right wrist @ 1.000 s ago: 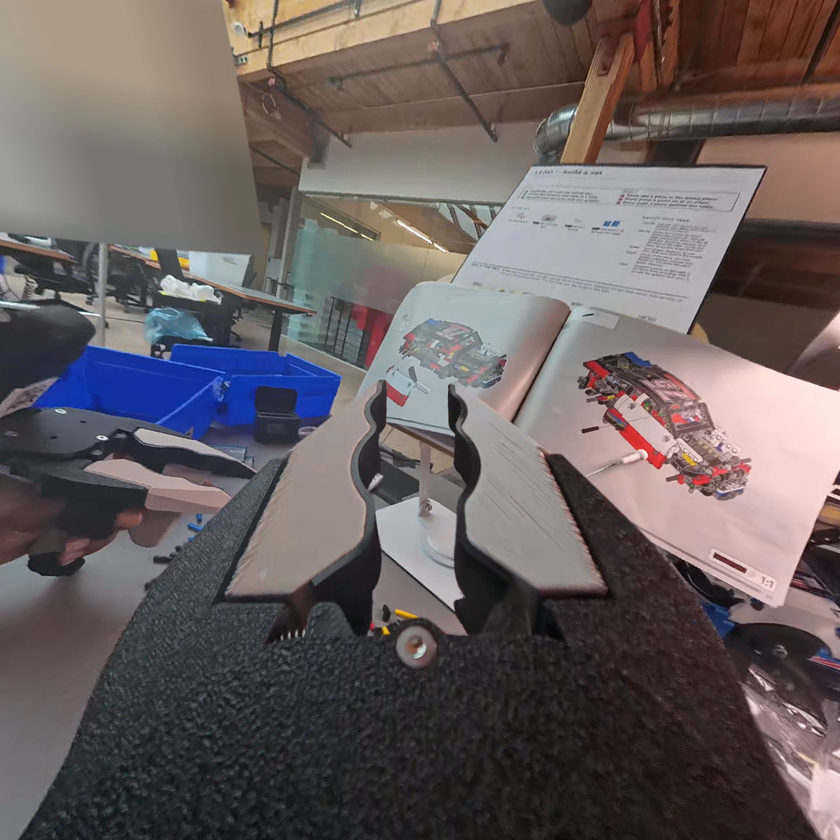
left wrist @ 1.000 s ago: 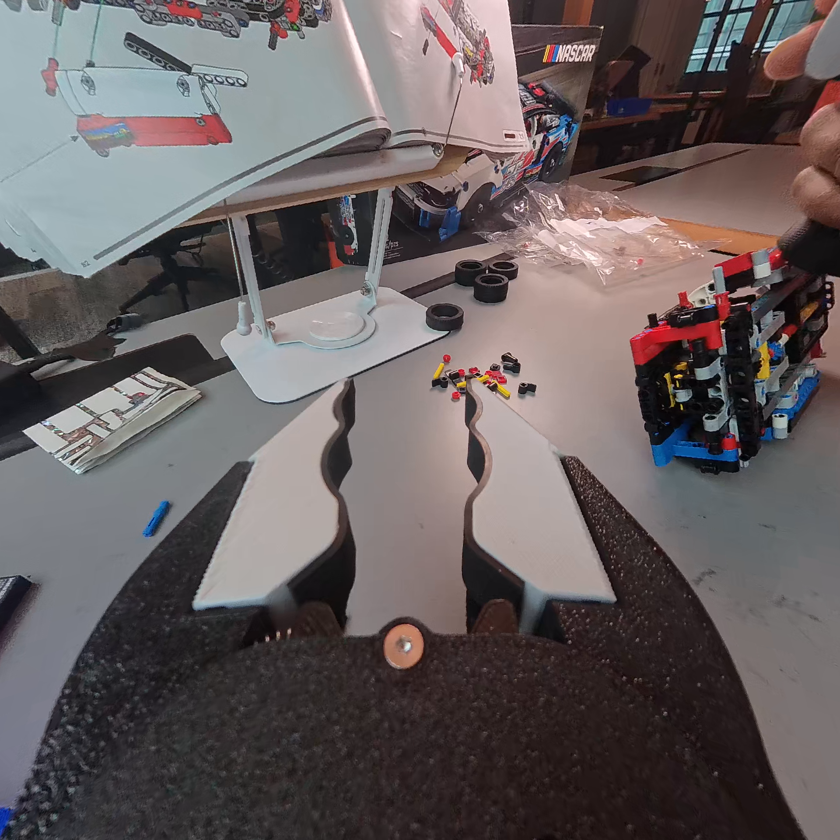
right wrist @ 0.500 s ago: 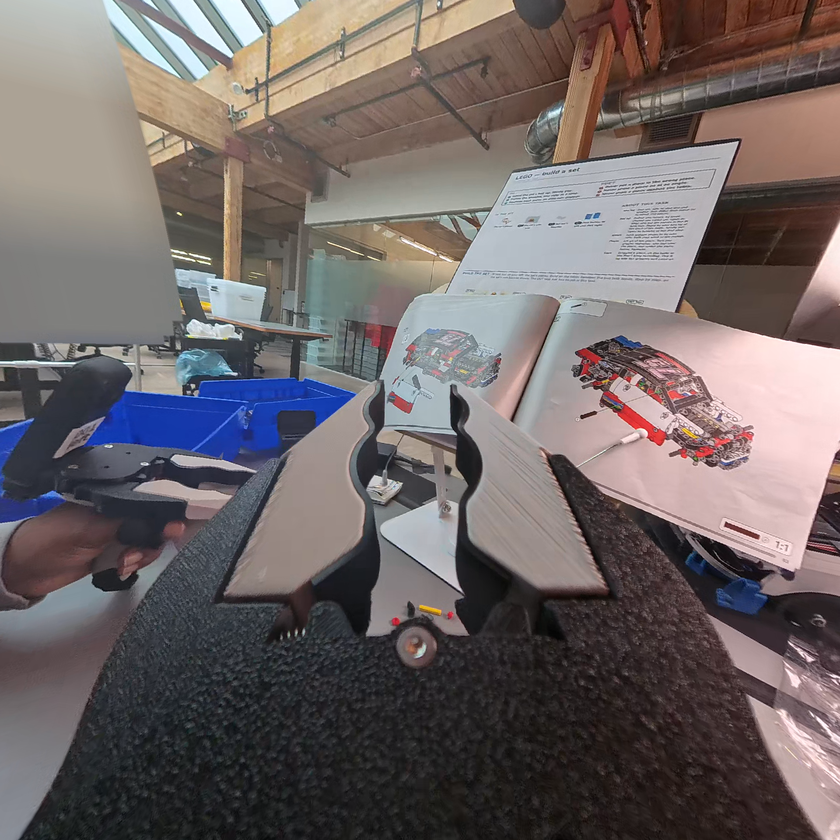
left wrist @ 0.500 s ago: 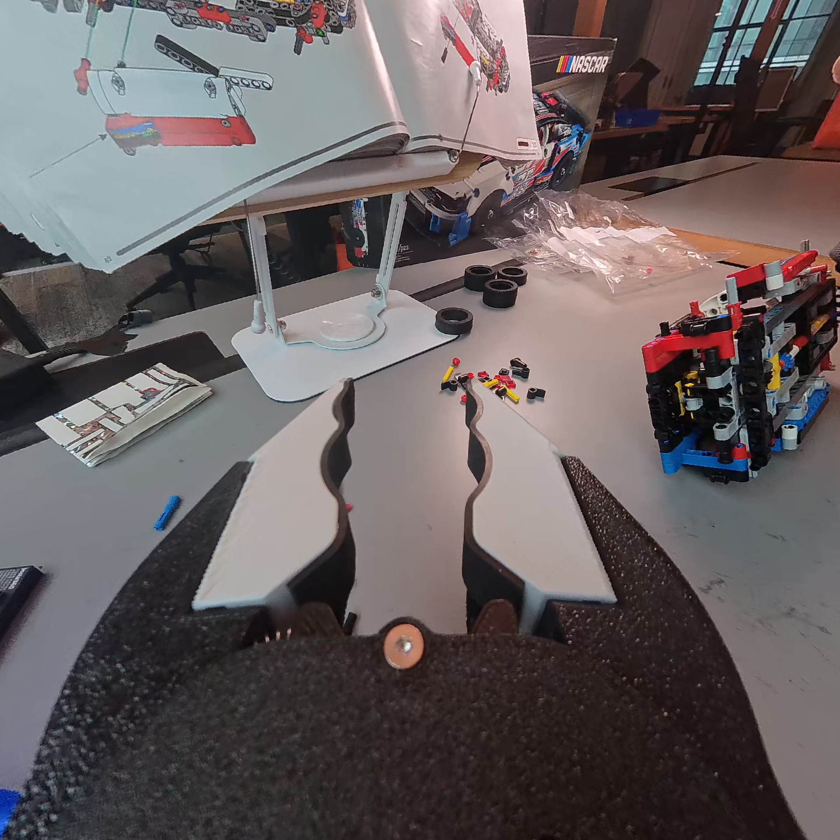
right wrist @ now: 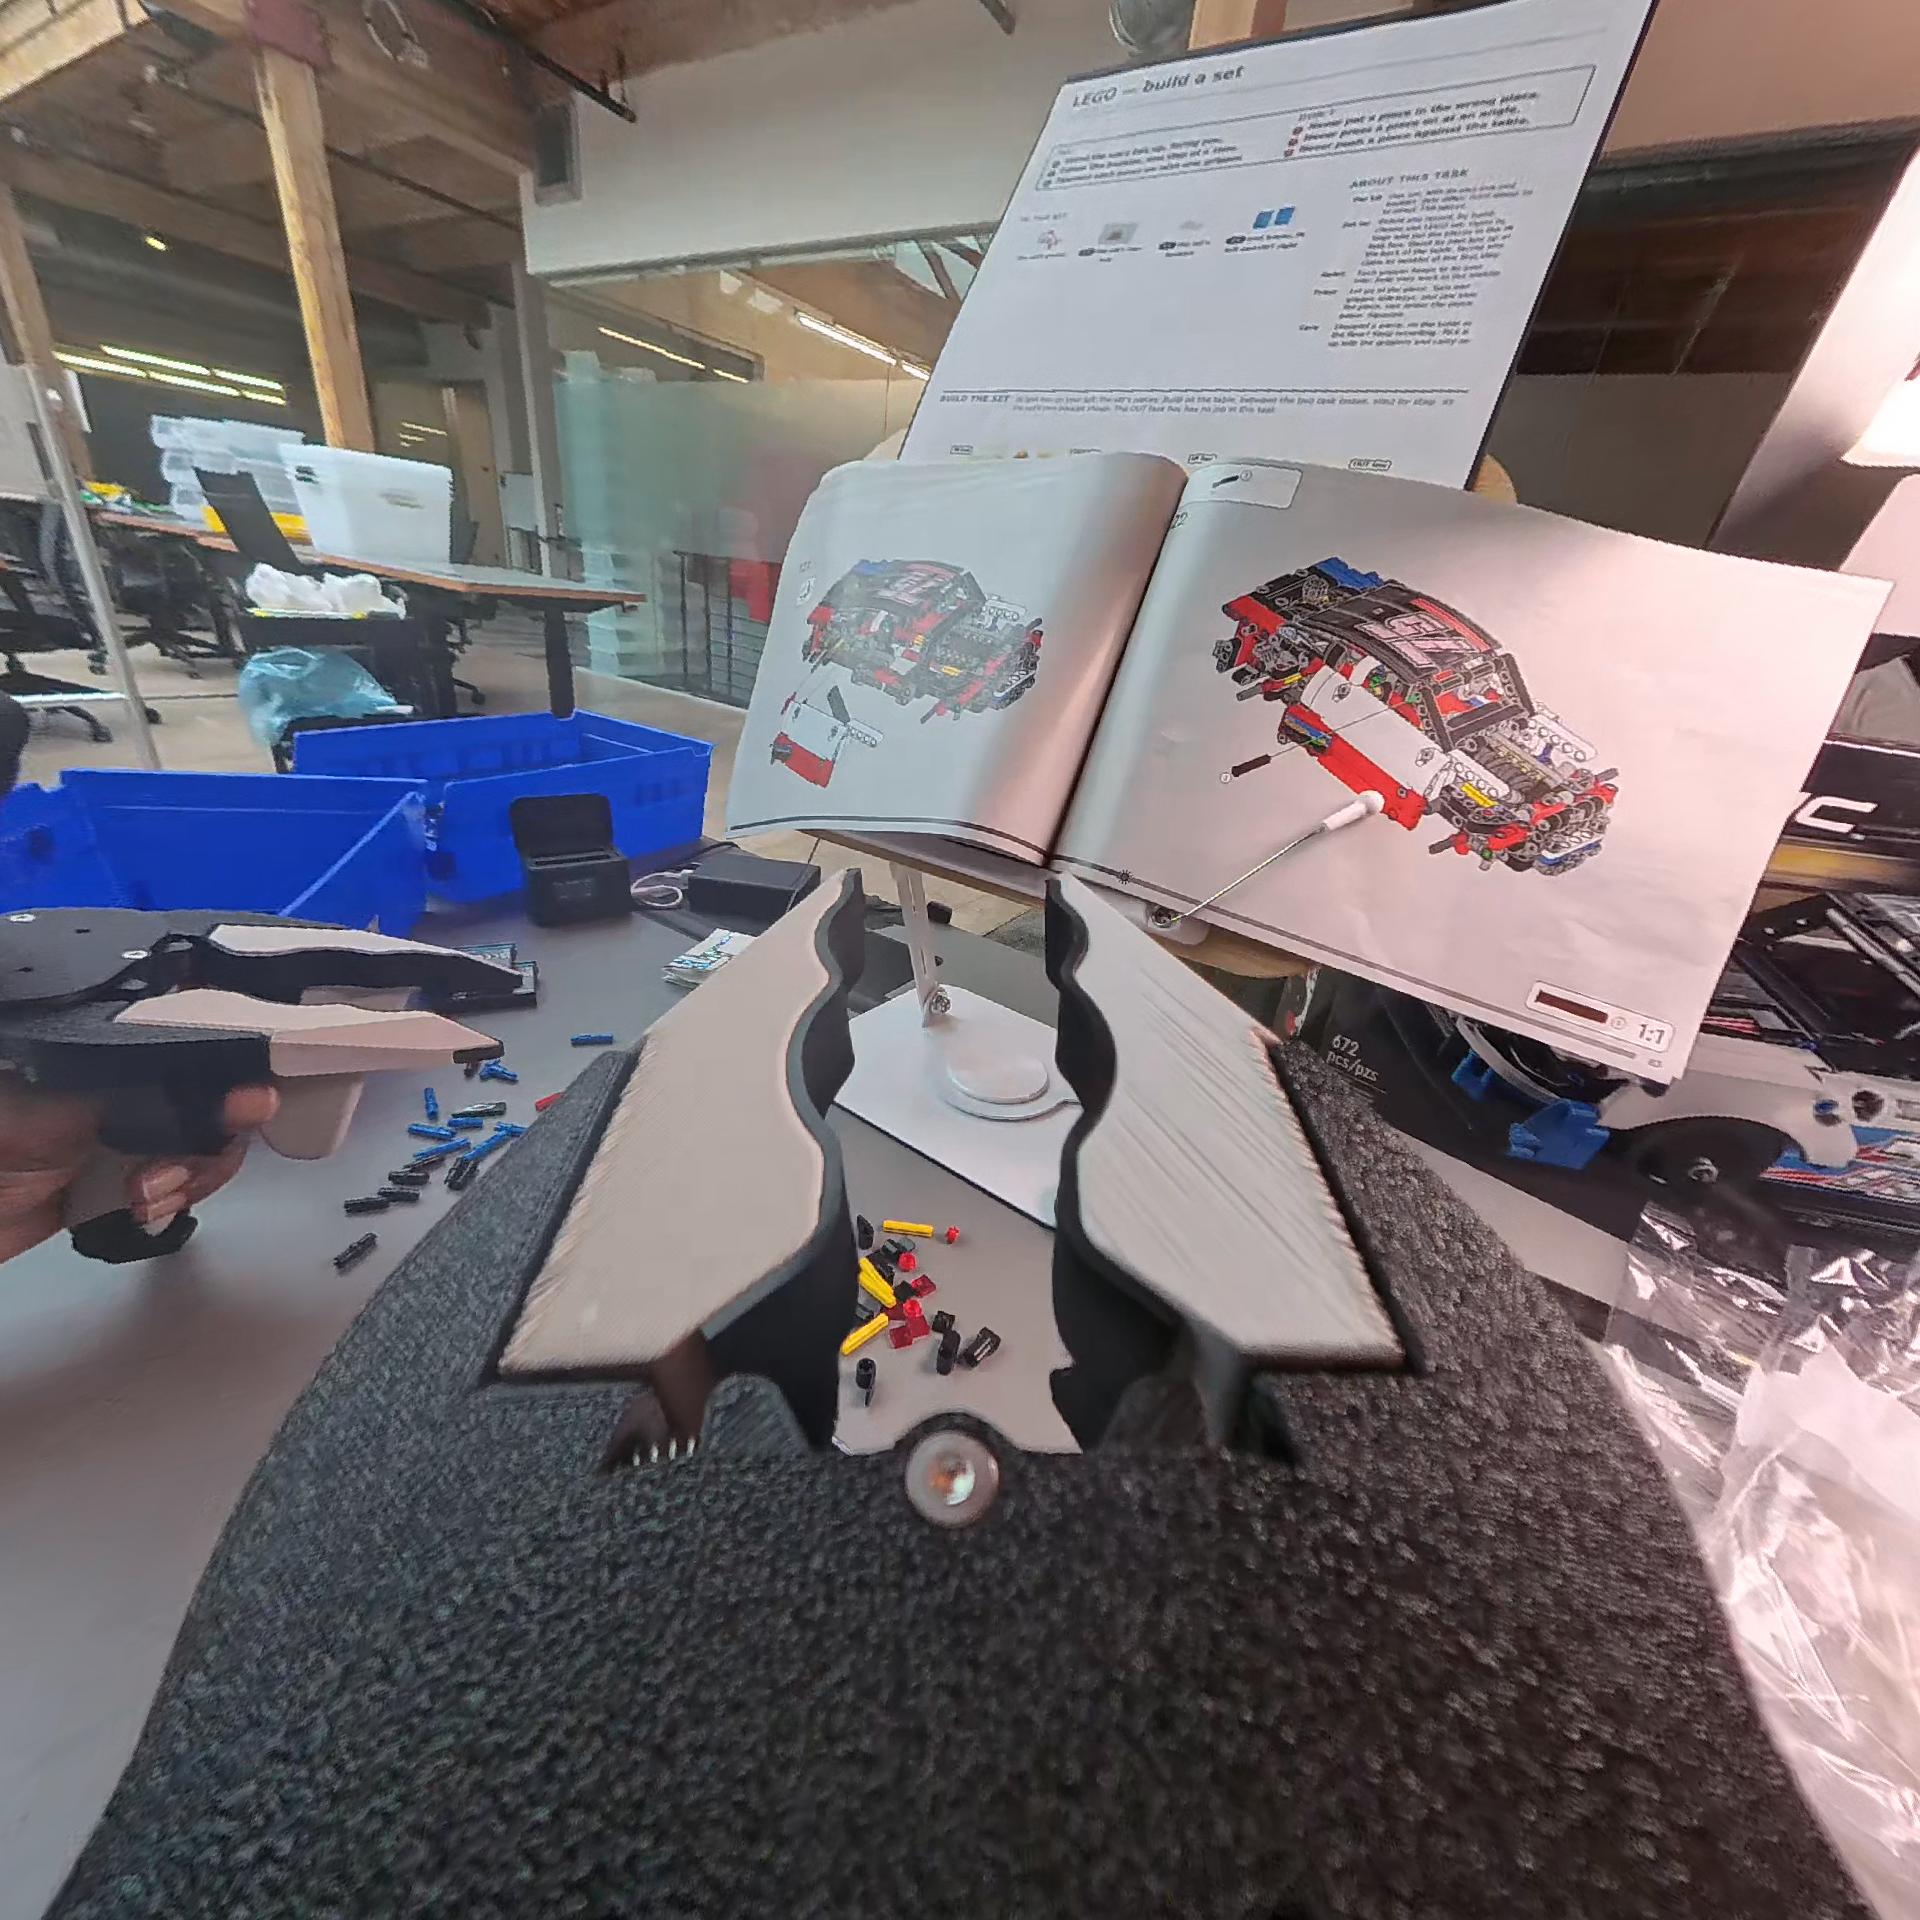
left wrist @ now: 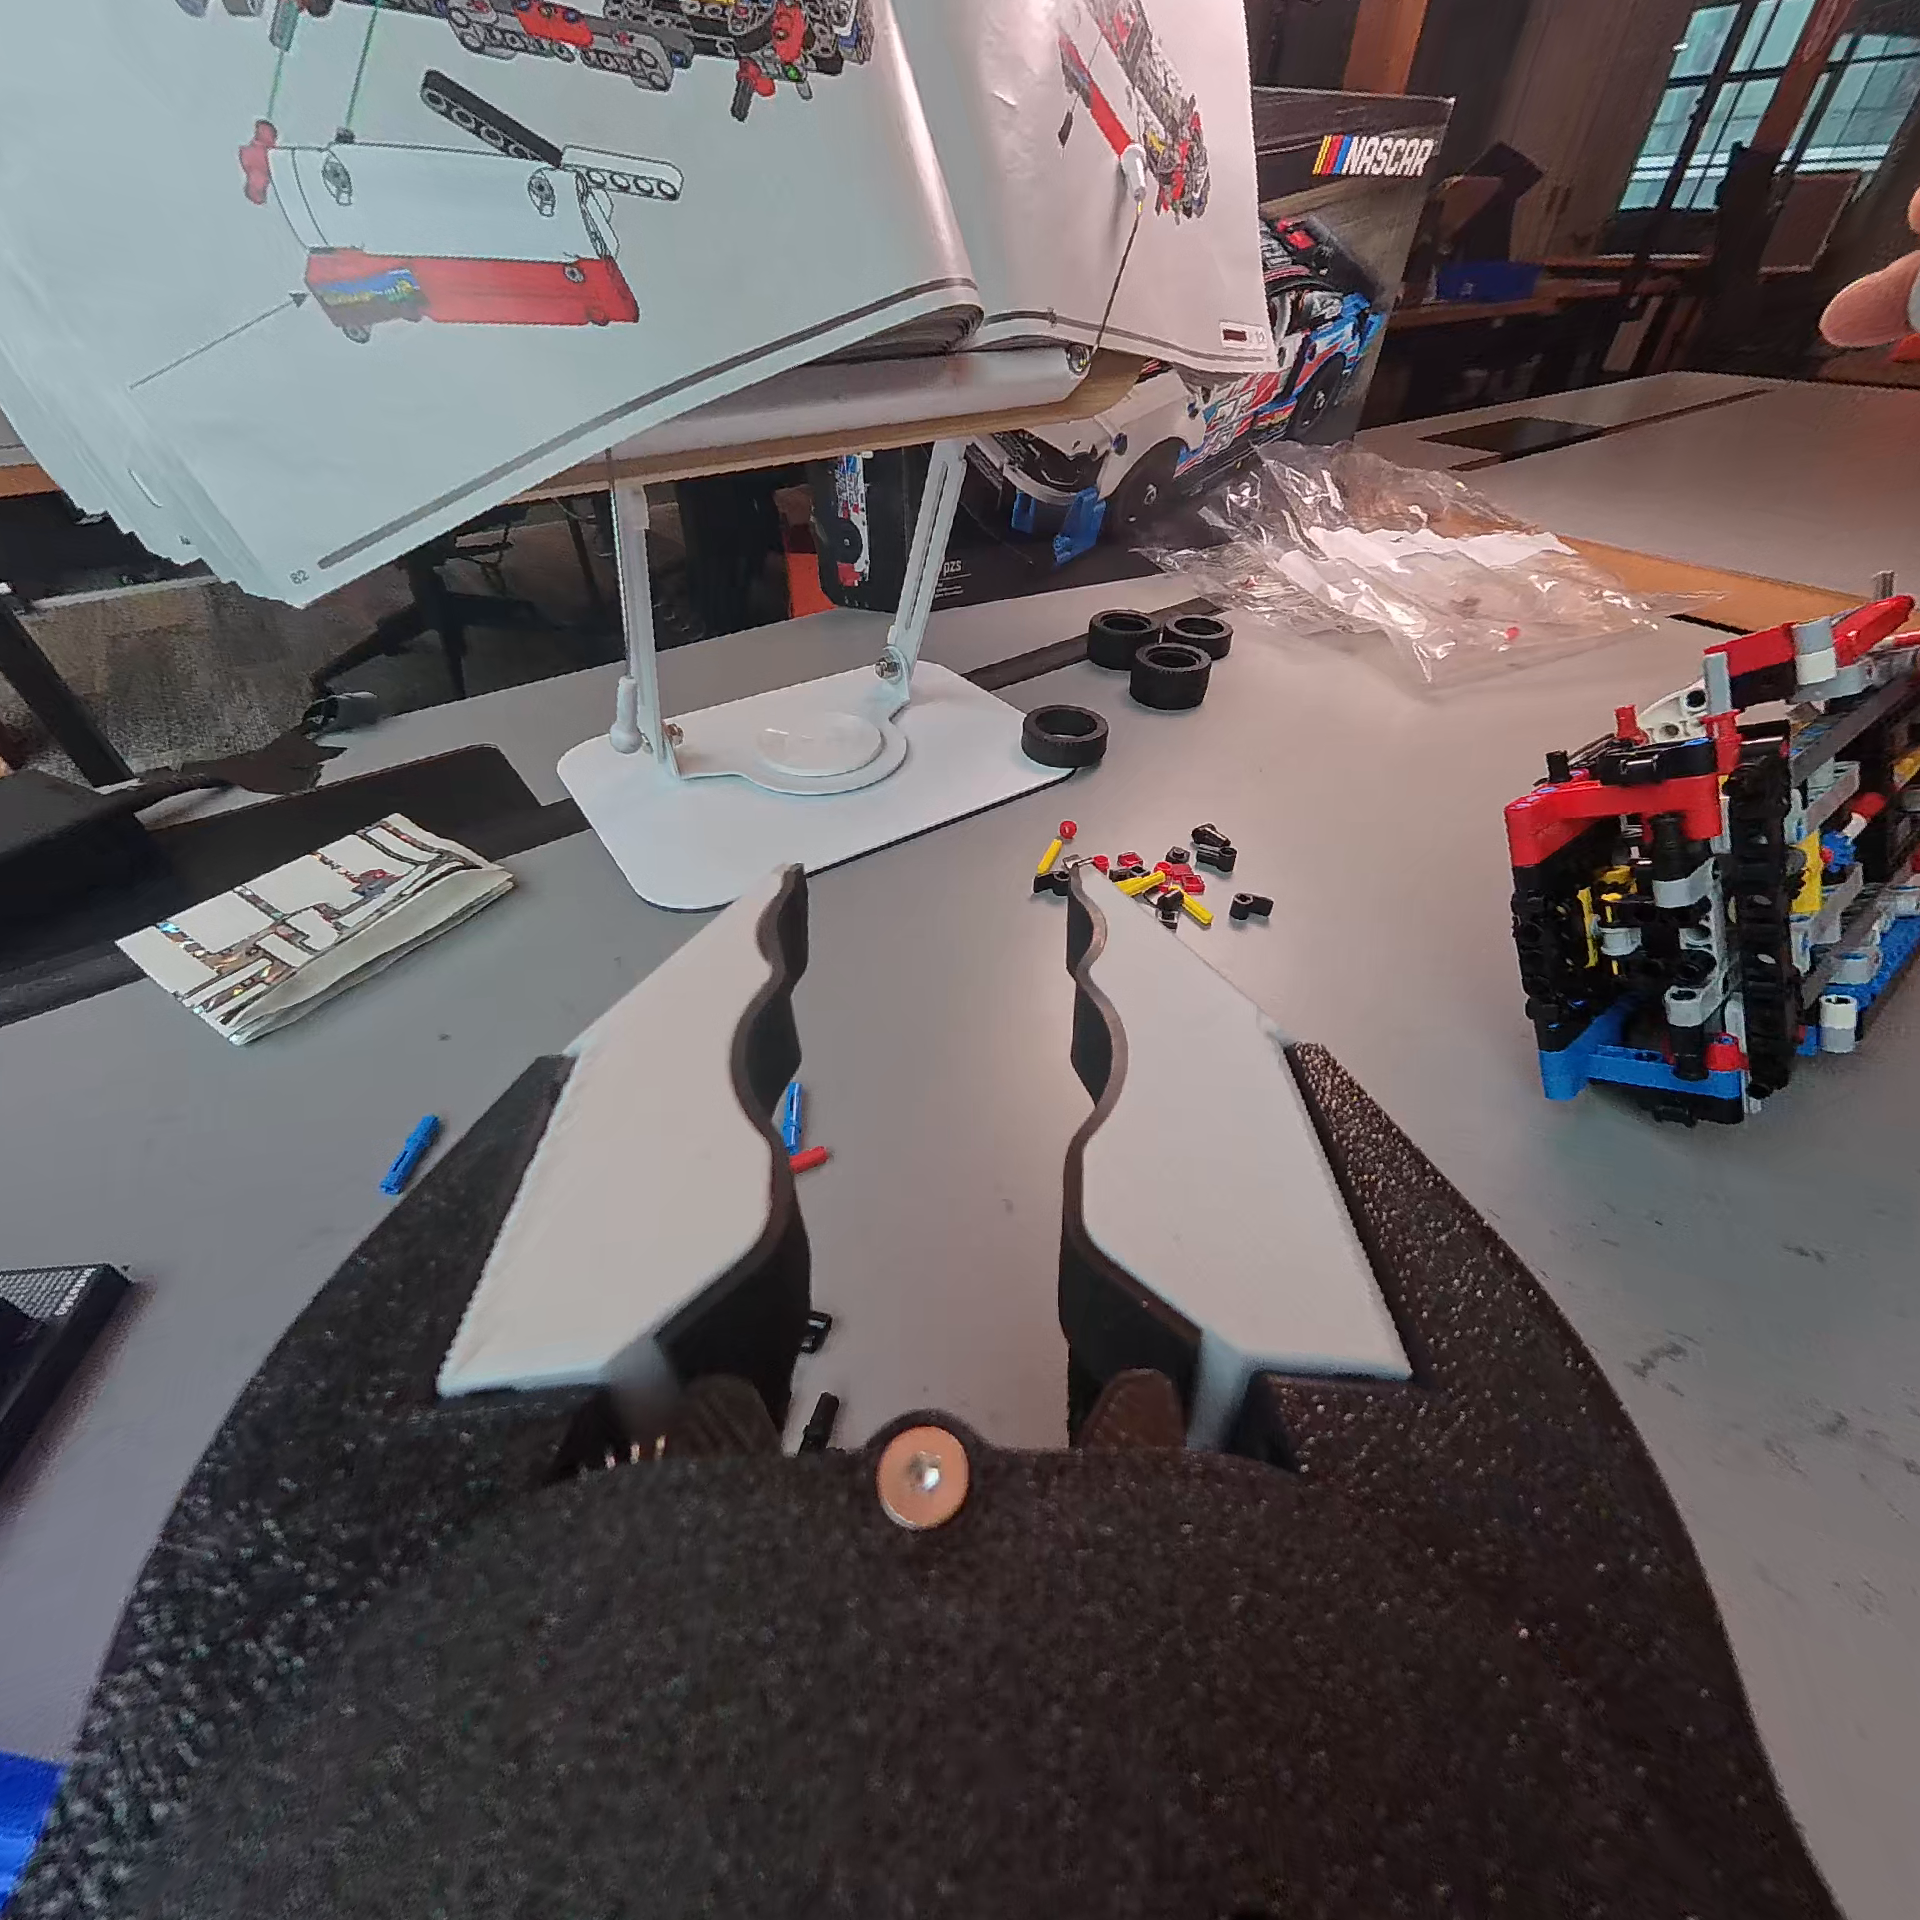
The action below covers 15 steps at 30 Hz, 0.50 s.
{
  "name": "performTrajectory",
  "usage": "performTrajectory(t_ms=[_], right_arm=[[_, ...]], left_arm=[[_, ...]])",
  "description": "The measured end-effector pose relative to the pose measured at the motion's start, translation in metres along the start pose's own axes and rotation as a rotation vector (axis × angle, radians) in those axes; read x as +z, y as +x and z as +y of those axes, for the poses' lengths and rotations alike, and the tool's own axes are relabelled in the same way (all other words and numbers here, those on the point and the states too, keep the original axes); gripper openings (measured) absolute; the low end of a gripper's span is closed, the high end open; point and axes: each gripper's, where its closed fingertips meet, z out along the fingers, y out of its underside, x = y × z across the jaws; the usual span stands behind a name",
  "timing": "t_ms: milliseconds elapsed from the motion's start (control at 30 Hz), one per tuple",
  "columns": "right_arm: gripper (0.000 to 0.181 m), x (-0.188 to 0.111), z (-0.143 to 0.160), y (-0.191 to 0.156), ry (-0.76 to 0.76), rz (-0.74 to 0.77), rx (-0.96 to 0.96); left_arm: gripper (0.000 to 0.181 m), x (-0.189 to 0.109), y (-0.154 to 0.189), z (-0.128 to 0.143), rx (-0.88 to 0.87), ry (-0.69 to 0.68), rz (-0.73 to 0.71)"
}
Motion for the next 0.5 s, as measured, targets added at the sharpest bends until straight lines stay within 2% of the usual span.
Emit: performTrajectory(t_ms=[300,433,500], right_arm=[[0.034,0.002,0.007,-0.002,-0.016,-0.004,-0.004],[0.033,-0.005,-0.005,0.002,-0.001,0.006,-0.053],[0.032,-0.016,-0.018,0.019,-0.002,0.037,-0.128]], left_arm=[[0.048,-0.004,0.005,-0.008,0.022,0.022,0.005],[0.048,-0.005,0.007,-0.01,0.038,0.026,0.011],[0.049,-0.005,0.011,-0.011,0.04,0.022,0.026]])
